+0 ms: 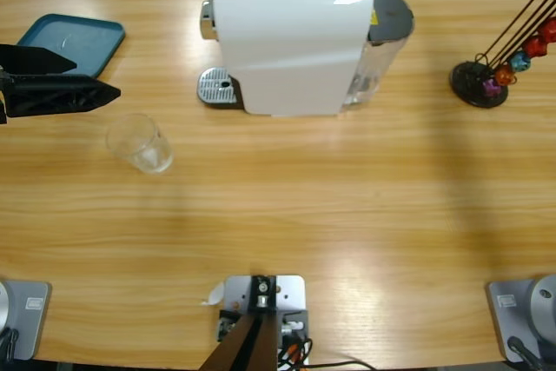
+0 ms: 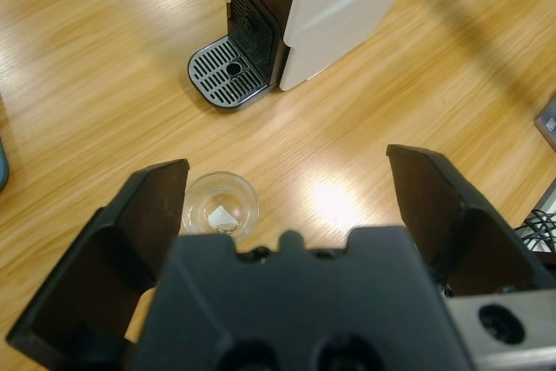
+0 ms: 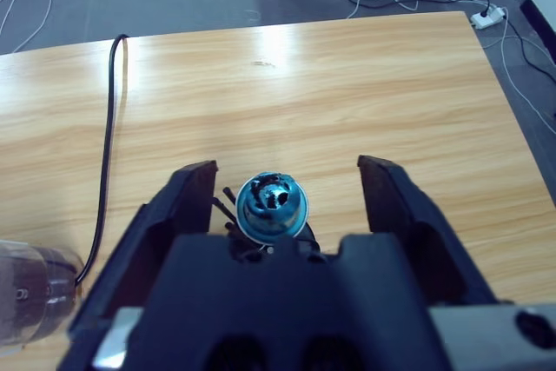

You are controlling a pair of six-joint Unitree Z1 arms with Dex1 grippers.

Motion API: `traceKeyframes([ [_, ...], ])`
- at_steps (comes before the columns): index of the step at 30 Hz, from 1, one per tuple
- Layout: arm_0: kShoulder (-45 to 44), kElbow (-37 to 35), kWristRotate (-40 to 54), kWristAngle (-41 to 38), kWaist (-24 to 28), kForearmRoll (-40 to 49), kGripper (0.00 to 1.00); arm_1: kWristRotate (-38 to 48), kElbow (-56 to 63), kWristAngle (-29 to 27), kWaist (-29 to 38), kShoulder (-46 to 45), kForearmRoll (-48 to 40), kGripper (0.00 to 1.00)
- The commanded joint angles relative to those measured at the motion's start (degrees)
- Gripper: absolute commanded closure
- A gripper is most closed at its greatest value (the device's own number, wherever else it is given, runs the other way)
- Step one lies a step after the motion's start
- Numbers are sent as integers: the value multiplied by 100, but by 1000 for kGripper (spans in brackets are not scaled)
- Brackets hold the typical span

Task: Pour coffee

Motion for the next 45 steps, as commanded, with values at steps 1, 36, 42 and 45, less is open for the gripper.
traceKeyframes([
  [1, 172, 201, -108, 27, -70, -61, 4, 49, 18, -62, -99, 227, -68, 369],
  [36, 181, 218, -108, 35, -70, -72, 4, 35, 109, 50, -99, 315, -33, 485],
  [42, 172, 220, -131, 37, -70, -72, 4, -83, 109, 136, -108, 297, -37, 689],
  [45, 172, 231, -136, 44, -70, -72, 4, -183, 102, 201, -108, 279, -76, 763],
])
